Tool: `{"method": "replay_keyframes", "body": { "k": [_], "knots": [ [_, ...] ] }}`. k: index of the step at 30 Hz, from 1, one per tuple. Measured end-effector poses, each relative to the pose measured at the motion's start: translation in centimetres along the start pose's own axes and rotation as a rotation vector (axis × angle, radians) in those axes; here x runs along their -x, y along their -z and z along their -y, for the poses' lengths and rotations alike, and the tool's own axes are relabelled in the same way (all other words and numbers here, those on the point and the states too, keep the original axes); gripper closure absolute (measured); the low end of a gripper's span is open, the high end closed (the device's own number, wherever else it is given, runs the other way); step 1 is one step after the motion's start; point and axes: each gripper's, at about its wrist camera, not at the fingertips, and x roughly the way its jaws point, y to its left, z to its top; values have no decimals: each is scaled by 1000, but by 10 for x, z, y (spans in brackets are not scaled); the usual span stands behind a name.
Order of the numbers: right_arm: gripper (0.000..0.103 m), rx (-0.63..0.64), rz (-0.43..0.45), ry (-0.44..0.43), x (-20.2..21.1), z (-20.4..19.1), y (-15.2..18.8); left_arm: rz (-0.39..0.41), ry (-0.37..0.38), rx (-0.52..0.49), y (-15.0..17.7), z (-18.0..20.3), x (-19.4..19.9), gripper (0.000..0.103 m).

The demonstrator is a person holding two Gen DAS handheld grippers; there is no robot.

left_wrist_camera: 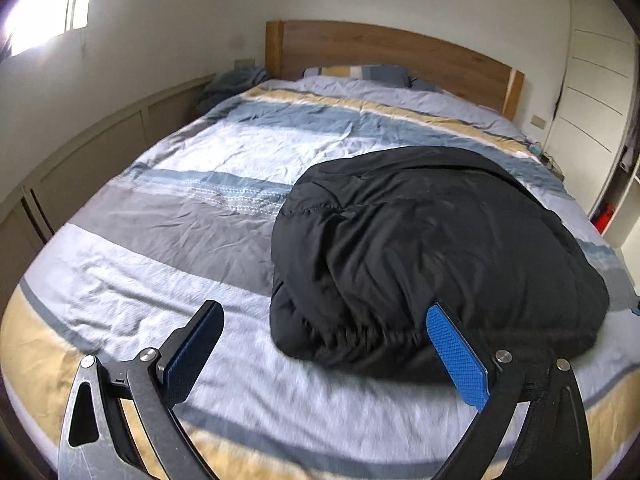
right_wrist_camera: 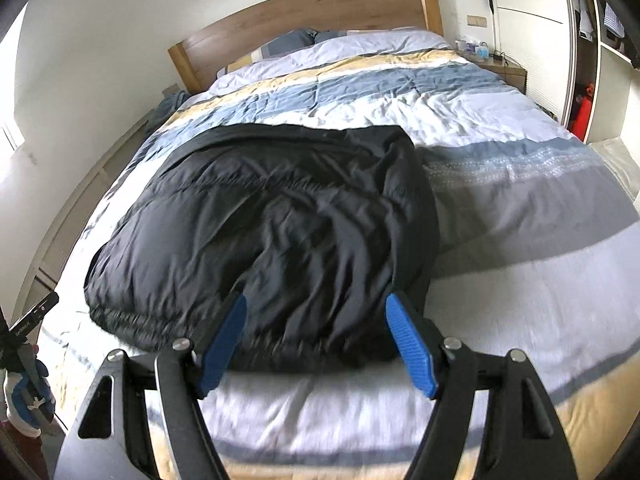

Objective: Fold large clothes

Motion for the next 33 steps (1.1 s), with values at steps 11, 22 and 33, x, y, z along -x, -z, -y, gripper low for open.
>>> {"method": "replay_keyframes", "body": {
  "k": [11,22,33],
  "knots": [
    [30,-17,19,-19,68,-20,53,130,10,-78,31,2,91,3],
    [30,-43,35,7,125,-19,95,233,35,-74,64,-9,152,3],
    [30,-61,56,0,162,-14,131,258,45,-90,101,-17,186,3]
  ]
}}
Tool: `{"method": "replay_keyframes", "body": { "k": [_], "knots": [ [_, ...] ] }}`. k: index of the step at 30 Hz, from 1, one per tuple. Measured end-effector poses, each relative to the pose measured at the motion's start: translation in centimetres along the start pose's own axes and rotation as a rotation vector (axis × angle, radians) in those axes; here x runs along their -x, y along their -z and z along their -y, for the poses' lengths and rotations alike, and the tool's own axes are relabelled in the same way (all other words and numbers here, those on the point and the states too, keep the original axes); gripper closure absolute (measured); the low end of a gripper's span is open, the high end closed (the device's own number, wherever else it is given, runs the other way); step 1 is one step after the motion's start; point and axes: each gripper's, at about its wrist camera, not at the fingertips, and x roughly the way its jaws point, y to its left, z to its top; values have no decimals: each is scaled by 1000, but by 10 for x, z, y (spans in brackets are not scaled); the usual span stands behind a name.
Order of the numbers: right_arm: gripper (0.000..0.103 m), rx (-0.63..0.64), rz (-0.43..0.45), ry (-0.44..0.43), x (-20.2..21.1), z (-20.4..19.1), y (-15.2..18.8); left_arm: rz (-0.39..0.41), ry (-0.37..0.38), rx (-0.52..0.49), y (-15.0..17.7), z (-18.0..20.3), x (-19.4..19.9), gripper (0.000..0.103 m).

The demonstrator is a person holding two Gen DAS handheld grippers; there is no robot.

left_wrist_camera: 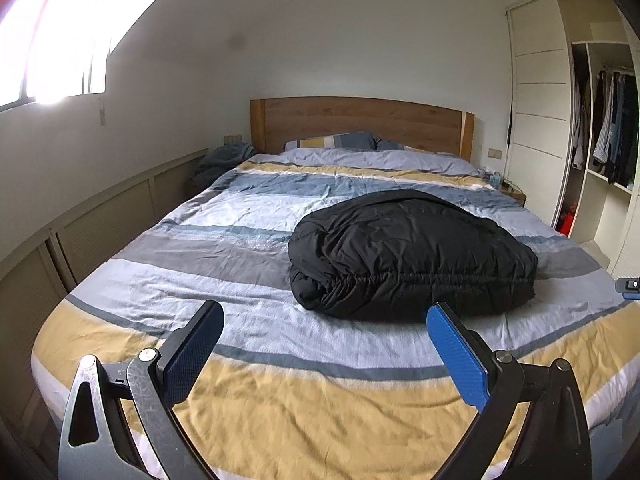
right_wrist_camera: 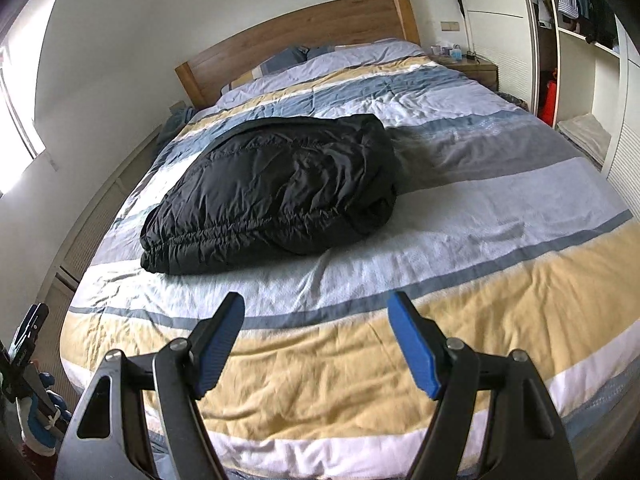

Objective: Fold large clothes
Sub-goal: 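Move both tools to the edge of the coat bundle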

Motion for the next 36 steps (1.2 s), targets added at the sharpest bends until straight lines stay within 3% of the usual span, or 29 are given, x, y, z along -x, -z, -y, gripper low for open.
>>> {"method": "replay_keyframes", "body": {
  "k": [4,11,22,36],
  "knots": [
    [30,9,-5,7,-4,3,3,-27,-10,-8,6,0,-5,3],
    [29,-26,-29,7,-42,14,-1,-159,-21,10,17,-10,-53,0],
    [29,-101,-103,45,-119,49,-11,-240,-41,37,17,-14,-126,0],
    [29,-215,-115,-35,-184,80,-56,-317,15,62,9,-19,-207,0]
  ]
}}
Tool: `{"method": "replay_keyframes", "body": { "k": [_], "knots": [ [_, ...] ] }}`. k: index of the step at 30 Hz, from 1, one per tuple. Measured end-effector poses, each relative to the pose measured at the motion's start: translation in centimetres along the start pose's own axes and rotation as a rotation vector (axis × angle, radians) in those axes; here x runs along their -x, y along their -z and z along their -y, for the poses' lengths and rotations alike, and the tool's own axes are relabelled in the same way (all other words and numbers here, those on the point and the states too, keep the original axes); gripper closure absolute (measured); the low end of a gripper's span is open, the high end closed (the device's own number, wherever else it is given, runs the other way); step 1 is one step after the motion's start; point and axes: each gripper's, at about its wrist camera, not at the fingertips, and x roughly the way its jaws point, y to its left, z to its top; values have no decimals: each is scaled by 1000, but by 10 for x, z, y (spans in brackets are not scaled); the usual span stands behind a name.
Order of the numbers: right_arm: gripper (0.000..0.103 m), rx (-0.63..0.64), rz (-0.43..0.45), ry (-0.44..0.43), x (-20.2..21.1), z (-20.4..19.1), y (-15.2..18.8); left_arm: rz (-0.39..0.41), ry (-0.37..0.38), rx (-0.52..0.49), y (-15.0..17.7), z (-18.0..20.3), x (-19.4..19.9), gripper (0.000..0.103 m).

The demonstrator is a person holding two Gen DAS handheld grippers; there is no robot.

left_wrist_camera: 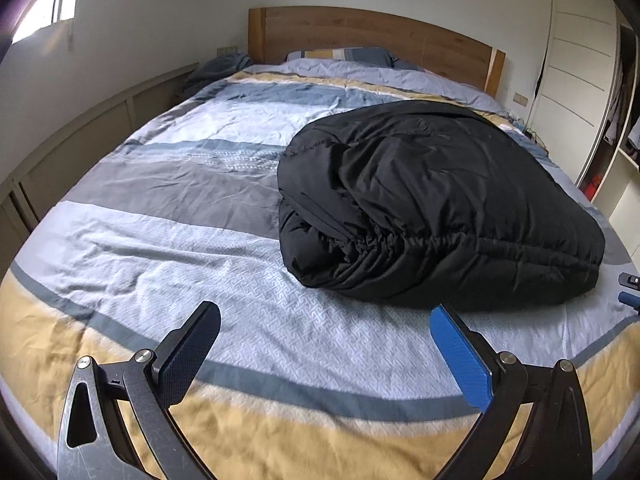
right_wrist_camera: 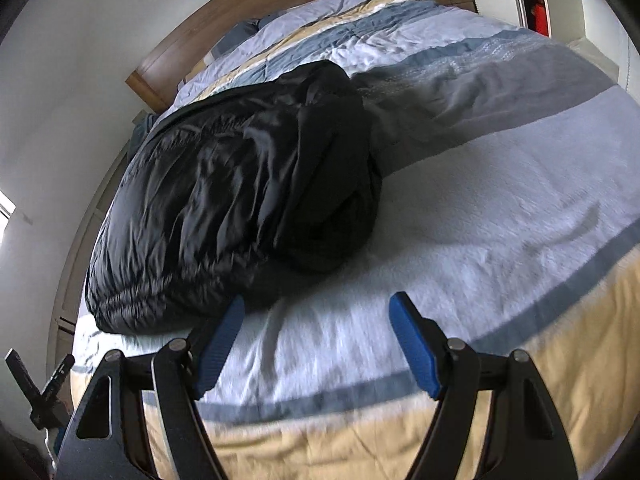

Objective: Fold large clothes
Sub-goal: 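Move both tools to the edge of the coat bundle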

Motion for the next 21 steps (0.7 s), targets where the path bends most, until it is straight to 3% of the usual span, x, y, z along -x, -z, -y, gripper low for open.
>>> {"method": "replay_keyframes", "body": {
  "k": [14,21],
  "knots": [
    [29,10,21,-14,-28,-1,-48,-32,-24,-6,-21,-9,-43,0],
    [29,34,11,-9,-36,-6,-65,-19,73,81,-40,-41,-48,1]
  ]
}}
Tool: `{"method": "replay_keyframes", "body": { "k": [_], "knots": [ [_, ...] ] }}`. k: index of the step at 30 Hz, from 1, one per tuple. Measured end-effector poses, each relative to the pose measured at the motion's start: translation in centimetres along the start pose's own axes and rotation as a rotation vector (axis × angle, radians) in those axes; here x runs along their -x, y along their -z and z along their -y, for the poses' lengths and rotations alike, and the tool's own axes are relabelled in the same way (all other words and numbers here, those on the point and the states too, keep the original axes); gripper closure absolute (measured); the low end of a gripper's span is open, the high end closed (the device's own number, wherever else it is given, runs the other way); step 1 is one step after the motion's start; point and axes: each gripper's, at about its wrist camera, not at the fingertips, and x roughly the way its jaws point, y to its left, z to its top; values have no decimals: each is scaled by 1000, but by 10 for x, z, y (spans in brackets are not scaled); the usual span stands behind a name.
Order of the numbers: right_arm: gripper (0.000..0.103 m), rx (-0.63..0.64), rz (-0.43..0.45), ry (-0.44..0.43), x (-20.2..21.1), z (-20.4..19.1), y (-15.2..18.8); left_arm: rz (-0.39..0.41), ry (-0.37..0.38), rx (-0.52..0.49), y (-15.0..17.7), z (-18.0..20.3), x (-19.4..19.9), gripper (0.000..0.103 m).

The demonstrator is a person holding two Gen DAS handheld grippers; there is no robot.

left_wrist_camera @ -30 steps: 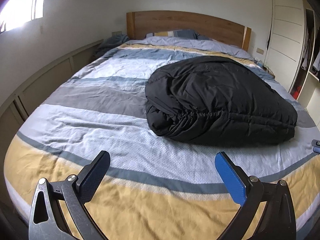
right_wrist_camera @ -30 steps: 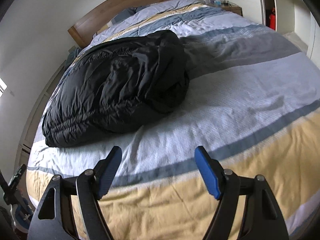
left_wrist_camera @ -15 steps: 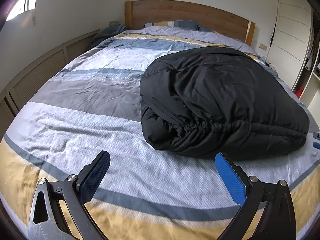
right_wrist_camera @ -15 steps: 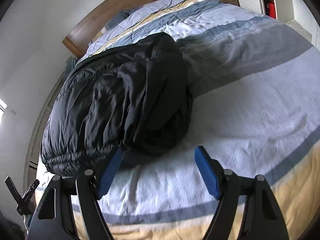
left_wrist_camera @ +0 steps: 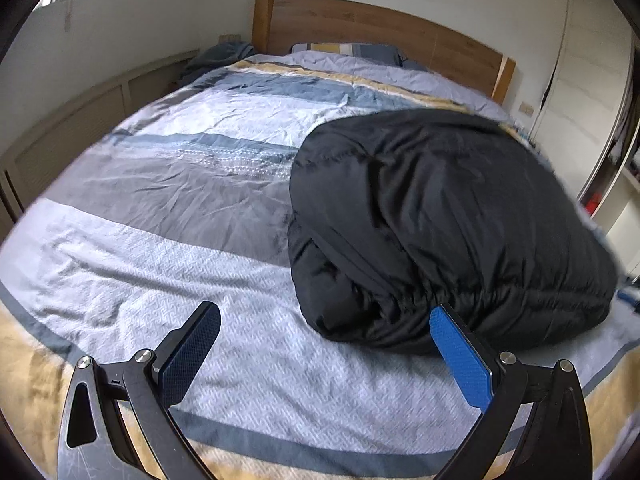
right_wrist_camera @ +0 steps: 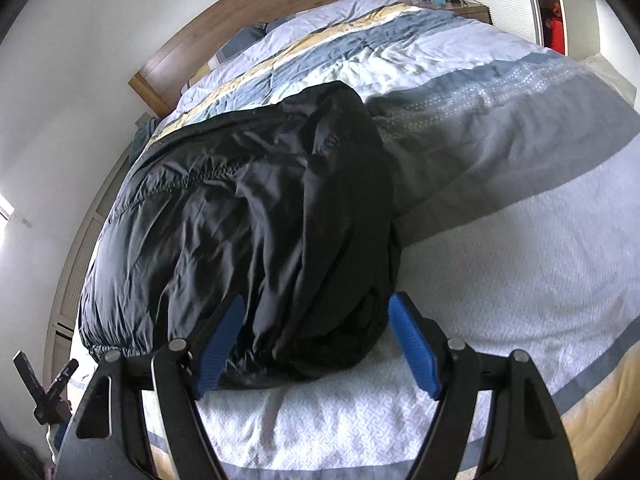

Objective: Fold large clothes
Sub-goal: 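Move both tools to the edge of the coat bundle, then grasp the coat bundle edge with both tools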

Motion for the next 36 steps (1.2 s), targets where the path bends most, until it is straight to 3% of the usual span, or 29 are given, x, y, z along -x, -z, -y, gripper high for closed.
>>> {"method": "replay_keyframes", "body": {
  "k": [5,12,18,24,36],
  "knots": [
    [29,-26,-13,-38,-7,5,-11,9,79,79,-22,-22,-4,1],
    [29,-46,-20,-55,-17,12,-23,-68,231,202,-53,-42,-45,1],
    [29,-109,-20,-129,-26,27,-34,-103,325,303,-67,-50,-78,1],
    [29,-161,-36,-207,-42,41,-45,-136,361,339,-77,-49,-100,1],
    [27,-138,-50,-165,-48,51,-62,-186,350,350,-77,-53,-118,1]
  ]
}}
